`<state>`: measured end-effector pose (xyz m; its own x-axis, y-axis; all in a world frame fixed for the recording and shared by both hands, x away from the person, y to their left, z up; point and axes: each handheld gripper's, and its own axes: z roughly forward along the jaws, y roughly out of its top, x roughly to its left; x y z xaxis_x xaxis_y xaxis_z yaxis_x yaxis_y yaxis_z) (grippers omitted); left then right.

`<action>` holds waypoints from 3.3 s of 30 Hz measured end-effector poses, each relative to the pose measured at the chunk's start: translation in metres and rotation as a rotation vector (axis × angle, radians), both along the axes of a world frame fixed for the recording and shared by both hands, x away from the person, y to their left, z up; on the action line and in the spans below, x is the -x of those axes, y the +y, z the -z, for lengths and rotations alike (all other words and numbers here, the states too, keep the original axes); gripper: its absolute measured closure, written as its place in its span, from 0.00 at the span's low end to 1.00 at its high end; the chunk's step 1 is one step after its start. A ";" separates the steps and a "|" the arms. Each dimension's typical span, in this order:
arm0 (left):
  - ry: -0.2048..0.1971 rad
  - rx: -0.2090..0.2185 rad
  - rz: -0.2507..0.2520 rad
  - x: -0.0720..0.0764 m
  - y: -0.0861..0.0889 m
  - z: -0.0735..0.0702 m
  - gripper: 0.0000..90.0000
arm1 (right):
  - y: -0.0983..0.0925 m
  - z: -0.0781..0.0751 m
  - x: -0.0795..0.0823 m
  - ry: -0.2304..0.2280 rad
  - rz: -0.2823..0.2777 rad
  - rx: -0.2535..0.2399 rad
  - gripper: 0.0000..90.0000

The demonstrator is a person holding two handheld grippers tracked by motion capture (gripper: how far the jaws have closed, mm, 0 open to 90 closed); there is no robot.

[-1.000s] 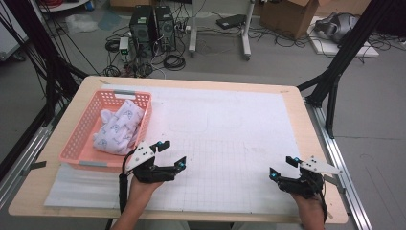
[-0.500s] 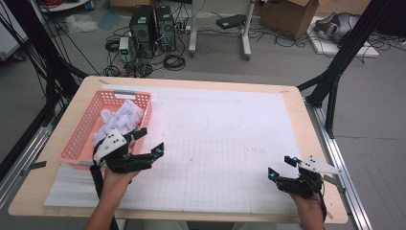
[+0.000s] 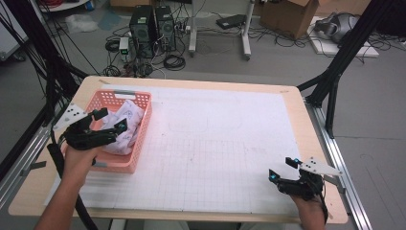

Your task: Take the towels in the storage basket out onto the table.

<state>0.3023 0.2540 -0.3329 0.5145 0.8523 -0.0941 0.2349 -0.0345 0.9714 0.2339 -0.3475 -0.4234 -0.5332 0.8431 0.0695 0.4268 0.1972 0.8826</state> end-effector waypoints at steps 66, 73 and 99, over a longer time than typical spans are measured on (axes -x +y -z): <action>0.374 -0.068 -0.289 -0.061 0.031 0.040 0.64 | -0.006 0.001 0.008 0.021 0.004 -0.015 0.19; 0.248 -0.009 -0.254 -0.044 0.028 0.021 0.65 | -0.003 0.001 0.008 0.023 -0.002 -0.012 0.19; -0.072 -0.059 -0.034 -0.031 -0.020 -0.058 0.69 | -0.004 -0.001 0.011 0.016 -0.002 -0.027 0.19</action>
<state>0.3329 0.2342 -0.2754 0.4891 0.8722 -0.0067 0.1662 -0.0856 0.9824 0.2233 -0.3512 -0.4225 -0.5335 0.8398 0.1004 0.4405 0.1745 0.8806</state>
